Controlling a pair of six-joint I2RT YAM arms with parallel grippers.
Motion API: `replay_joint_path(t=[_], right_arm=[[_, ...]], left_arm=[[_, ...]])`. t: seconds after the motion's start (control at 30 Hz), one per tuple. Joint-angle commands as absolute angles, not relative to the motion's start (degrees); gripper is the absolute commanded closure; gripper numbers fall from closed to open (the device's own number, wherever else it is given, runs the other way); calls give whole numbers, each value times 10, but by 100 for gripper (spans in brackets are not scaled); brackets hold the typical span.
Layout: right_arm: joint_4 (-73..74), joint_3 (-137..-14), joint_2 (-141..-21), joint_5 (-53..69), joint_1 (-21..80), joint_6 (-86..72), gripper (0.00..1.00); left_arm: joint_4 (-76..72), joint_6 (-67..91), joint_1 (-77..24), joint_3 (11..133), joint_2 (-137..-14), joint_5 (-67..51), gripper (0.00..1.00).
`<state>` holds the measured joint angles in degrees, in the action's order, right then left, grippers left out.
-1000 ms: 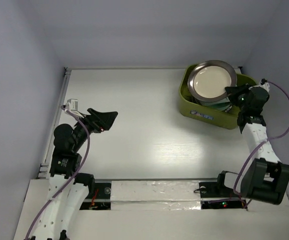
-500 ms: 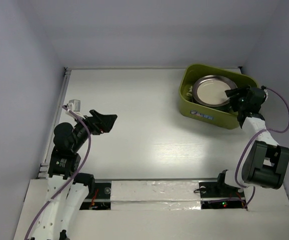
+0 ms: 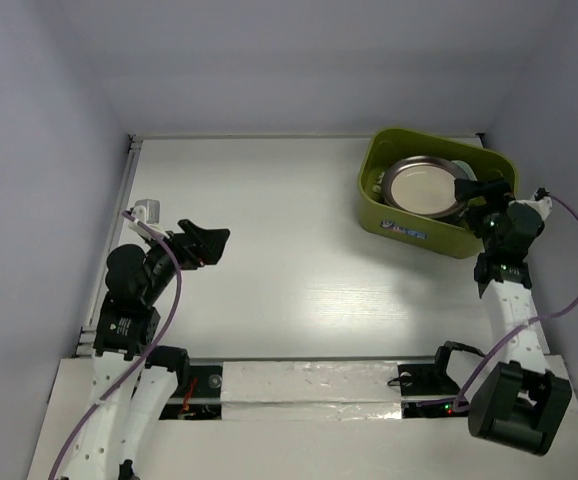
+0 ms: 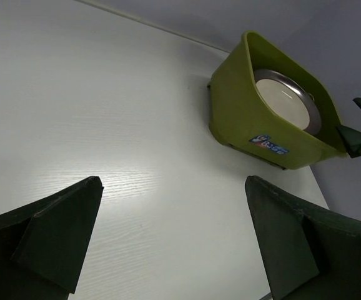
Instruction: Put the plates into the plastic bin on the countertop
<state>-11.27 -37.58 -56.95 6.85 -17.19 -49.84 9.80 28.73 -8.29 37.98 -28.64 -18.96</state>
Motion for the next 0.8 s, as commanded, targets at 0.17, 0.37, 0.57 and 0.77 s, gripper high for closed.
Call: replay_joint_path(t=[0.17, 0.37, 0.57, 0.77], right_arm=[[-195, -296, -427, 274, -172, -526, 38], [-187, -311, -343, 417, -172, -544, 97], [-110, -380, -222, 469, -172, -528, 100], [-77, -429, -207, 477, -172, -512, 91]], left_arm=[[97, 261, -86, 431, -253, -155, 1], [95, 261, -86, 453, -238, -151, 1], [81, 274, -86, 461, -237, -182, 1], [71, 280, -86, 477, -236, -201, 1]])
